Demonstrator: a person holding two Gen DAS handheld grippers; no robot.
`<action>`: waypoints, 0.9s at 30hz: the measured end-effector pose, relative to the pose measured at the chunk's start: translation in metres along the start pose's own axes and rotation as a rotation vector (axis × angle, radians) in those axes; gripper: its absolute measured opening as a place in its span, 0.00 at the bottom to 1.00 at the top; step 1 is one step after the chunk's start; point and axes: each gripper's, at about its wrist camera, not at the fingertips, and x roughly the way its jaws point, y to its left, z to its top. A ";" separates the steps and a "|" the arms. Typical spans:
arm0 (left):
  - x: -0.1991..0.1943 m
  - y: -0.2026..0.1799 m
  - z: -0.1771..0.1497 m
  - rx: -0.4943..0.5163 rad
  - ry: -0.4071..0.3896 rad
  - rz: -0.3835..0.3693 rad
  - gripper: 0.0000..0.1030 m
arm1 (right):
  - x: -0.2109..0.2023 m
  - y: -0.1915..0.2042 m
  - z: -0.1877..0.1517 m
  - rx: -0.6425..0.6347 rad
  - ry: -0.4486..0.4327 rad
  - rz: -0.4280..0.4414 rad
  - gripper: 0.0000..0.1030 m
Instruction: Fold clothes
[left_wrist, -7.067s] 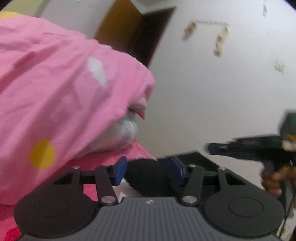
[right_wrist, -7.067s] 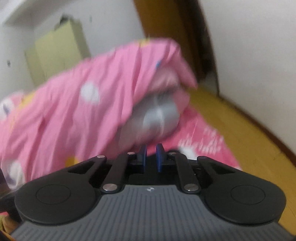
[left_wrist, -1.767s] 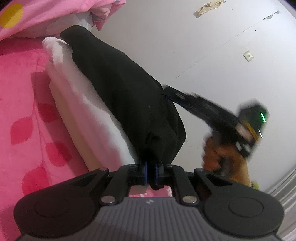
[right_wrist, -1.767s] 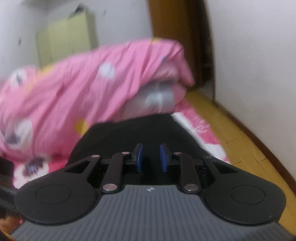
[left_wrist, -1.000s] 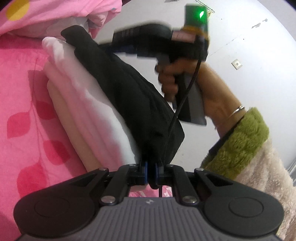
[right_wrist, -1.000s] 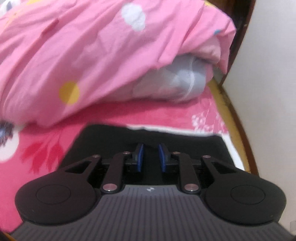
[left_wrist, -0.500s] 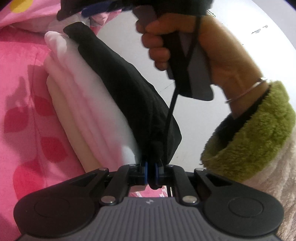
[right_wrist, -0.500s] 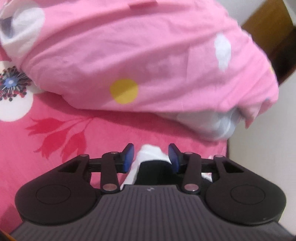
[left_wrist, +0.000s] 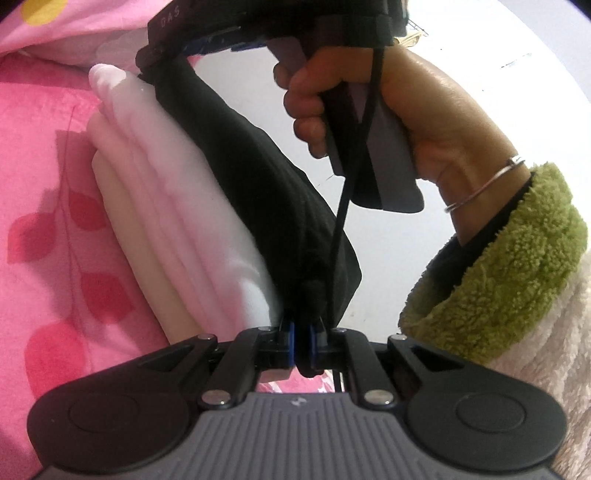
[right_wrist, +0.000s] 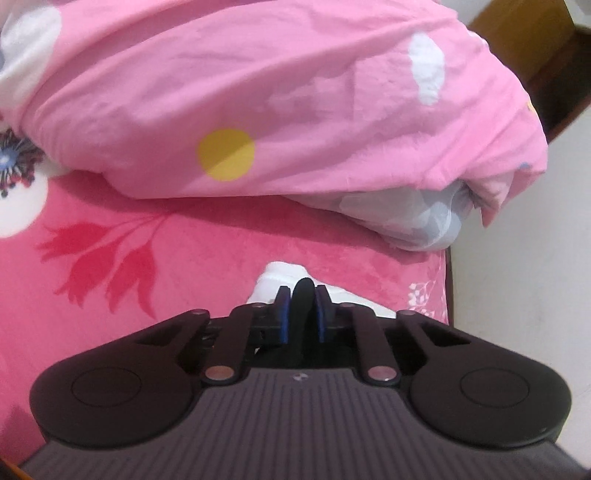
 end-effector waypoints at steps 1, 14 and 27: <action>0.000 -0.001 0.000 0.005 -0.002 0.002 0.10 | 0.000 0.000 -0.001 0.004 -0.011 -0.006 0.07; 0.006 -0.002 0.012 0.018 -0.015 -0.005 0.08 | -0.009 -0.007 -0.003 0.087 -0.224 -0.093 0.05; 0.014 0.000 0.026 -0.021 -0.002 -0.014 0.08 | -0.002 -0.008 -0.006 0.105 -0.232 0.133 0.21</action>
